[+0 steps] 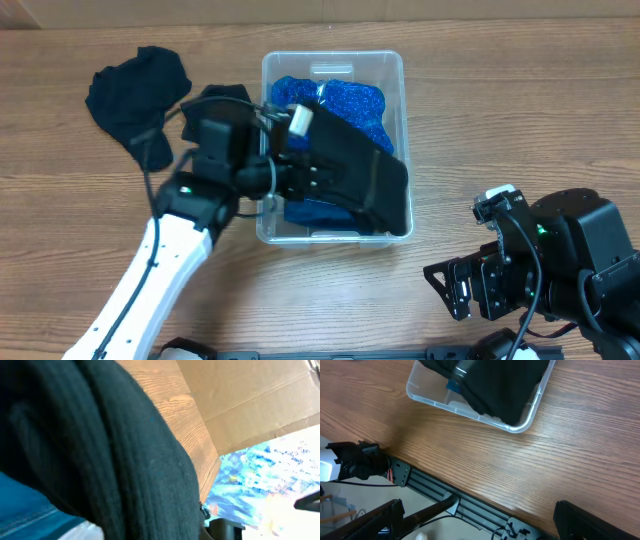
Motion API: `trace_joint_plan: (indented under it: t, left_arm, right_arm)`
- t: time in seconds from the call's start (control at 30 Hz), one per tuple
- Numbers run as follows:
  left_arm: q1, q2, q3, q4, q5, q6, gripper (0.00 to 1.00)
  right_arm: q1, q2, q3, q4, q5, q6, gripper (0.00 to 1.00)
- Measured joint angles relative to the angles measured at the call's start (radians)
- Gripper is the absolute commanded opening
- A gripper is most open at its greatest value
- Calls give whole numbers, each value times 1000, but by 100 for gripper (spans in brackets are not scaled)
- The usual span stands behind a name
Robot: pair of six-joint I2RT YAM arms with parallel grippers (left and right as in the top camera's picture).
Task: Pack container
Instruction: 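Move the black garment into the bin's near end and release it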
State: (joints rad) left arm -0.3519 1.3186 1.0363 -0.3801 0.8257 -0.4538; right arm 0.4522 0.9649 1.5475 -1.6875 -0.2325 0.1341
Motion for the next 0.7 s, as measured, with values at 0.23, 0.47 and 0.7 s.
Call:
trace_joint_plan:
  t: [0.23, 0.47, 0.7]
  left_arm:
    - [-113, 0, -18, 3, -207, -96, 16]
    - [-113, 0, -75, -21, -255, -86, 100]
    - [-113, -5, 105, -505, -471, -35, 100]
  right_arm:
    - [0, 0, 0, 0, 0, 0, 100]
    - [0, 0, 0, 0, 0, 0, 100]
    - [0, 0, 0, -1, 0, 0, 100]
